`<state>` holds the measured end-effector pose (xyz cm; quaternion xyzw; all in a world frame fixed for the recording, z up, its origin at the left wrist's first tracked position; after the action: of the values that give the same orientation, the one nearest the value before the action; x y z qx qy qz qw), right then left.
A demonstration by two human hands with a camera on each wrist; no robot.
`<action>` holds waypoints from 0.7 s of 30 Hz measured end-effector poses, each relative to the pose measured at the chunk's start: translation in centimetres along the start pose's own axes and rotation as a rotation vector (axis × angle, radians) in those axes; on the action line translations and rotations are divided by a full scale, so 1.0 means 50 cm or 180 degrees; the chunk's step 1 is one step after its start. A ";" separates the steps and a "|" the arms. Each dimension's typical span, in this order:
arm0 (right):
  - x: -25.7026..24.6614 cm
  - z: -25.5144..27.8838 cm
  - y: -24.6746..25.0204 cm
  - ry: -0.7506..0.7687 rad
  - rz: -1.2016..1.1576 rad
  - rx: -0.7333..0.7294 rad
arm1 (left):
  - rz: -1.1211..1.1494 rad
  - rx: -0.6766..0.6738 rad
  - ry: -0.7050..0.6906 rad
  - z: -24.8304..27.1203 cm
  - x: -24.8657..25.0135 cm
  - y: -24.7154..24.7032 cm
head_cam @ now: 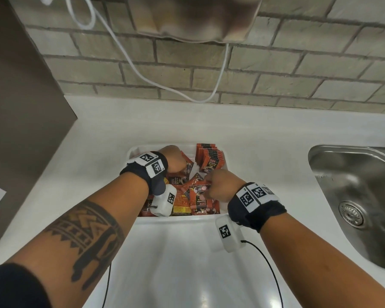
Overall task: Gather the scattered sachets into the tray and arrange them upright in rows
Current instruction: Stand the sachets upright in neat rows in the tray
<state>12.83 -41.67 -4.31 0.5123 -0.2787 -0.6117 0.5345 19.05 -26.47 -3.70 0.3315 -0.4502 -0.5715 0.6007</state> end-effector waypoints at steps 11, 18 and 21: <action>0.039 0.020 0.029 0.0028 -0.0900 0.0141 | 0.1241 0.0731 0.0546 0.030 -0.077 0.023; 0.065 0.034 0.041 0.0071 -0.2128 0.0291 | 0.1713 0.0780 0.0176 0.059 -0.086 0.020; 0.055 0.035 0.038 0.0066 -0.2474 0.0295 | 0.2384 0.0603 -0.0058 0.077 -0.060 0.022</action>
<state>12.16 -45.13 -2.97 0.6094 -0.0858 -0.7501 0.2422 16.09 -22.95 -1.74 0.1931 -0.5962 -0.2713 0.7305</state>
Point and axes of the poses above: each hand's wrist, its own z-axis away from the middle knuckle, its own y-axis out of the back of the hand, x = y × z, the point moved 3 cm from there along -z, towards the middle knuckle, and after that the axes turned 12 degrees about x, right-handed, at the moved point
